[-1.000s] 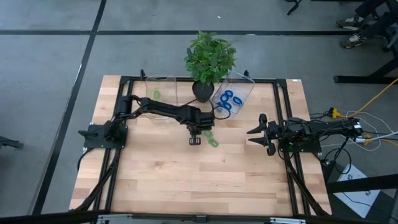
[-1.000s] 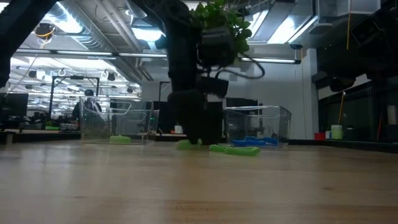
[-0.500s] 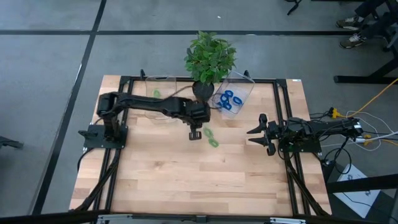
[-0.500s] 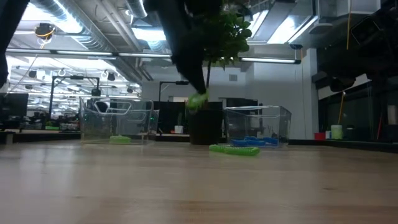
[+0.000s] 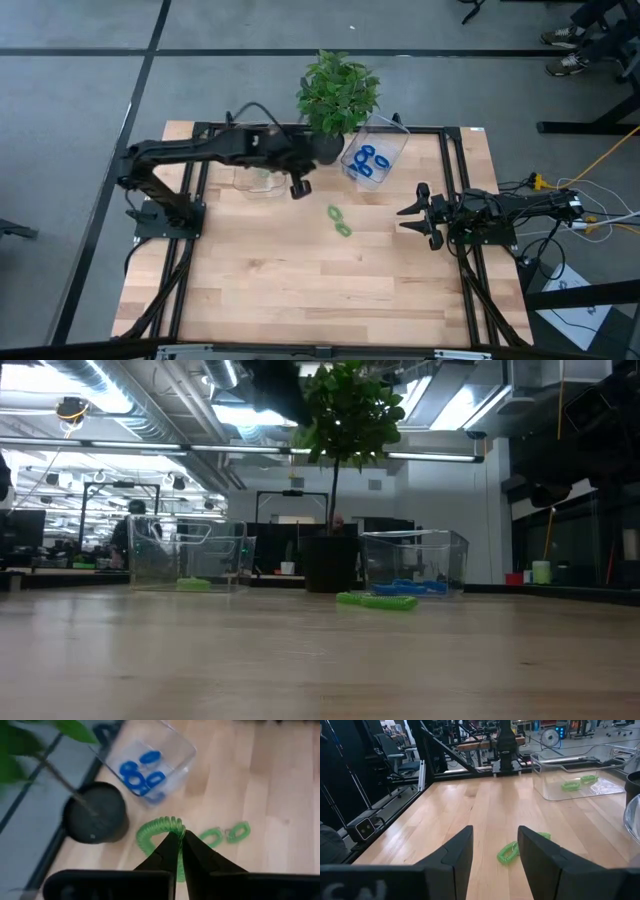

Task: Sort spring keychains
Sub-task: Put the green spring keychain into the left transparent bin

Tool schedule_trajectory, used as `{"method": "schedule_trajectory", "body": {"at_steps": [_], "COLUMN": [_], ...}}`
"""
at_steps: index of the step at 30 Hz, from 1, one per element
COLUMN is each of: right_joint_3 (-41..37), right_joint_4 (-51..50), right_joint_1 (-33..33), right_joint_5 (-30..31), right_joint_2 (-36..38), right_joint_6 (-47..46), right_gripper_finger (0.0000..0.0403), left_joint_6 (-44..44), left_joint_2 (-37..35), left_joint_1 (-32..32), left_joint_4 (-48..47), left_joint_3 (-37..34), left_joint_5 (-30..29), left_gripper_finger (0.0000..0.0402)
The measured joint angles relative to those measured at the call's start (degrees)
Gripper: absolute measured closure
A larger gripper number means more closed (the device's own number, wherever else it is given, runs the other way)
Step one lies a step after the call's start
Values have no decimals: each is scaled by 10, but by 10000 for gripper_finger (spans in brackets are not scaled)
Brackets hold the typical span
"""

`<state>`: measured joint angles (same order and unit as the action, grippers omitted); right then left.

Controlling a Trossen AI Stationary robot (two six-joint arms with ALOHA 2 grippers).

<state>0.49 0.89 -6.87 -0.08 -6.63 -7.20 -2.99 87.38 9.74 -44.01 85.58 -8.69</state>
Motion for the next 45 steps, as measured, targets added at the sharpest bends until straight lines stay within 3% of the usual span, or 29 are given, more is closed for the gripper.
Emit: {"method": "schedule_trajectory", "body": {"at_steps": [6, 18, 35, 45], "right_joint_3": [0, 0, 0, 0], "right_joint_4": [0, 0, 0, 0], "right_joint_1": [0, 0, 0, 0], "right_joint_5": [0, 0, 0, 0], "right_joint_2": [0, 0, 0, 0], "right_joint_6": [0, 0, 0, 0], "right_gripper_finger": [249, 249, 249, 249], "left_joint_6": [-13, -18, -100, -100], "left_joint_2": [-39, -48, -48, -48], "left_joint_1": [8, 50, 178, 239], "left_joint_4": [0, -81, -192, -193], "left_joint_3": [0, 0, 0, 0], "left_joint_5": [-37, -44, -203, -192], "left_gripper_finger": [394, 392, 390, 389]}}
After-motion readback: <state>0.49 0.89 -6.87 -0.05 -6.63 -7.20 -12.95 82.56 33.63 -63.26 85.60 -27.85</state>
